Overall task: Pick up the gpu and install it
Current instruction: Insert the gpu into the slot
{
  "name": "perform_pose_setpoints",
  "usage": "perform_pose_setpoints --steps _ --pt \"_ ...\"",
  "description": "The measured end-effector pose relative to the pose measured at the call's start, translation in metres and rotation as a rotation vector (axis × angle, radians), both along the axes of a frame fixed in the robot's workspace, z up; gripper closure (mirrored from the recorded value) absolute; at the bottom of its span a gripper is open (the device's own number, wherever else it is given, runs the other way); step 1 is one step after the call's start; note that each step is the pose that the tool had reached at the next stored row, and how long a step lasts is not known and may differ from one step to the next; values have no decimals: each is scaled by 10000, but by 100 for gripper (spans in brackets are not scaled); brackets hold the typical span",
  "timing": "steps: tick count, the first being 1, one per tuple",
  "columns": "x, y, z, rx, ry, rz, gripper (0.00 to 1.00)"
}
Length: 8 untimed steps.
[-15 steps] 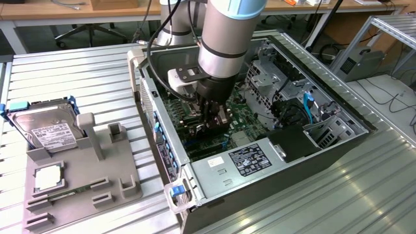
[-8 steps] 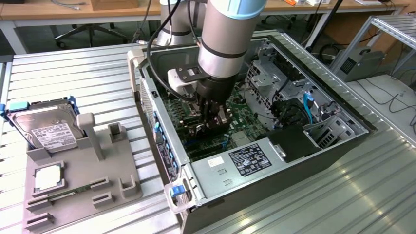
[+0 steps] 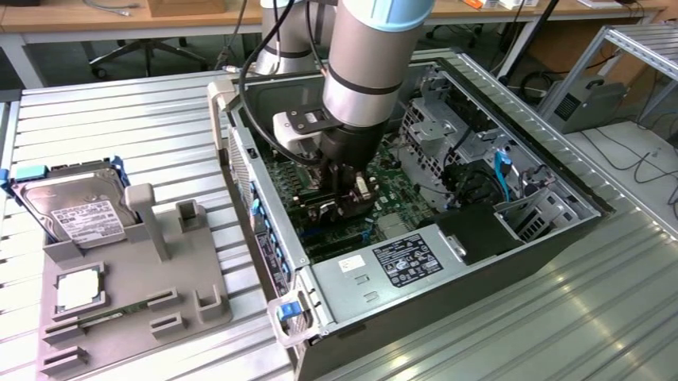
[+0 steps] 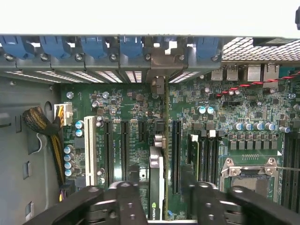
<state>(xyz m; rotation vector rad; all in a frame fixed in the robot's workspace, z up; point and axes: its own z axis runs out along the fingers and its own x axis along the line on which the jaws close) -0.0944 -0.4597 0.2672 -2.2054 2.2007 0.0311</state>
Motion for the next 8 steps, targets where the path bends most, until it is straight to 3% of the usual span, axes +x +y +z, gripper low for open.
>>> perform_pose_setpoints --steps 1,4,8 --pt "0 0 0 -1 0 0 49" --pt "0 0 0 -1 0 0 30" --pt "0 0 17 -4 1 -1 30"
